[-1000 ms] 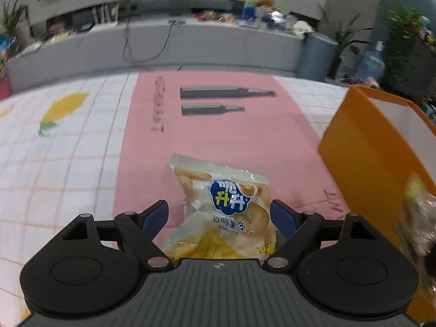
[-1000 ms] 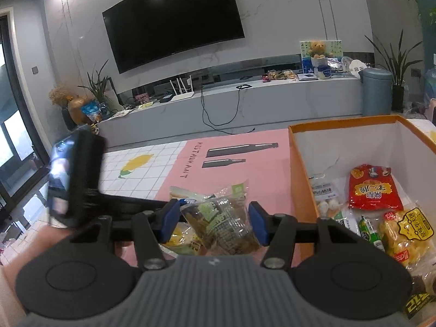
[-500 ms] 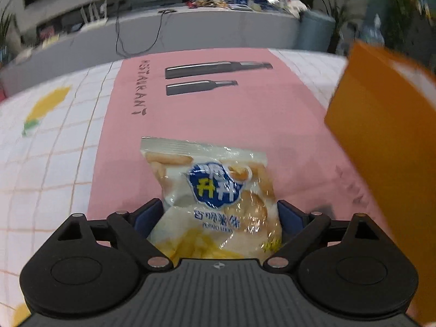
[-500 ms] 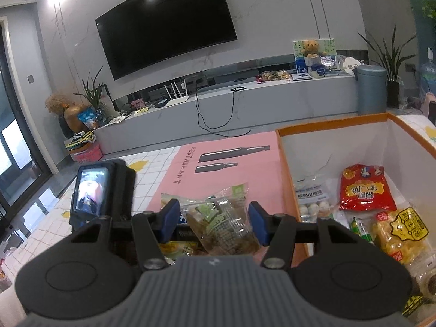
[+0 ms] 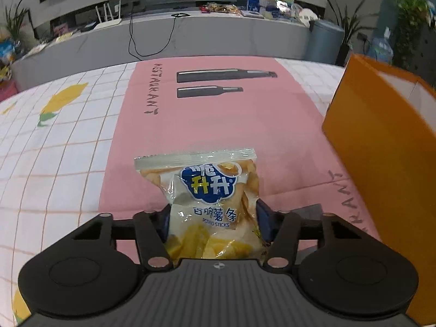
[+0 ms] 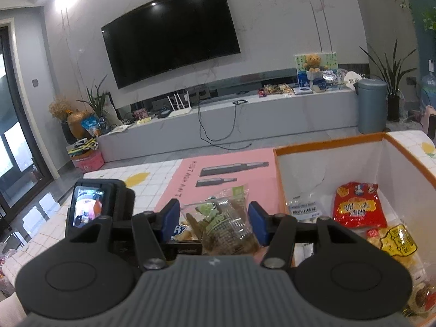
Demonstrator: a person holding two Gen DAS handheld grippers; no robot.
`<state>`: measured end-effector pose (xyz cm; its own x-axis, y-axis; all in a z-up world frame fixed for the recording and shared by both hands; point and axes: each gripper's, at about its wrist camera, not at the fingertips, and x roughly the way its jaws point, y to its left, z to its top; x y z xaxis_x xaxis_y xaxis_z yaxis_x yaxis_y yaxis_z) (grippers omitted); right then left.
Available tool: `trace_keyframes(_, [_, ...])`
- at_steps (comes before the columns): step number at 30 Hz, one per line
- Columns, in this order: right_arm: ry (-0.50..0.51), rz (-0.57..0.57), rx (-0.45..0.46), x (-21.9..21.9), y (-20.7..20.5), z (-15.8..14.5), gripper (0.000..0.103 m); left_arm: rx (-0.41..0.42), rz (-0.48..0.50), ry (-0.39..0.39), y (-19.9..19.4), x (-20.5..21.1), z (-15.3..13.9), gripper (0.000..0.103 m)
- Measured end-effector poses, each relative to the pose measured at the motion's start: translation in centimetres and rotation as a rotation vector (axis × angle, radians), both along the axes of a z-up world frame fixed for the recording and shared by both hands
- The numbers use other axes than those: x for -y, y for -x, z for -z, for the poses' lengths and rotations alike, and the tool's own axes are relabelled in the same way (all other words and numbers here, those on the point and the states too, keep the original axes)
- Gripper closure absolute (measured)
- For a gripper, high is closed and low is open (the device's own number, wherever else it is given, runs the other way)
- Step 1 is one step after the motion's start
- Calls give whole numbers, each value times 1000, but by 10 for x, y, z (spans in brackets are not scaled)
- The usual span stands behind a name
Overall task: Organize snacks
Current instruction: 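Drop the clear snack bag into the box with the right tool while the left carries the potato-stick bag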
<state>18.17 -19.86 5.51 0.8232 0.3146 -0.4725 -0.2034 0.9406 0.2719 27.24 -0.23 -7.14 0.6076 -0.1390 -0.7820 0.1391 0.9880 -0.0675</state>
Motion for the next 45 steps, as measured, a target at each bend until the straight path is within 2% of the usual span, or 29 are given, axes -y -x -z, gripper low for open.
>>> trace_keyframes(5, [-9,39,54,25,6,-21,49,65,-6,27,19,-4,-24,45])
trace_keyframes(11, [-4,184,75,85,6,-41,49,156,23,96,40,4,-60,46])
trace_keyframes(14, [7,240,36,113,-3,-36,49,198,42,136,46,13,-78,46])
trace_keyframes(18, [29,282,-77,136,-30,-17,49,225,77,200,50,27,-93,46])
trace_keyframes(23, [56,319,-181,141,-61,14,49,238,145,224,55,48,-100,46])
trace_keyframes(25, [55,338,-197,139,-69,22,46,242,166,224,57,53,-102,46])
trace_keyframes(26, [60,364,-192,137,-72,22,42,246,176,222,59,55,-103,46])
trace_keyframes(27, [75,389,-193,136,-73,21,26,248,184,222,60,57,-105,46])
trace_keyframes(29, [100,421,-149,134,-63,12,18,245,201,231,64,62,-110,46])
trace_keyframes(33, [-23,445,-43,150,-26,-15,14,234,213,316,70,80,-119,46])
trace_keyframes(36, [-114,492,18,166,2,-30,13,221,220,351,71,105,-121,46])
trace_keyframes(40, [-179,531,53,182,20,-47,13,192,216,344,67,137,-114,45])
trace_keyframes(45, [-182,556,62,192,28,-53,13,177,230,279,63,171,-99,45])
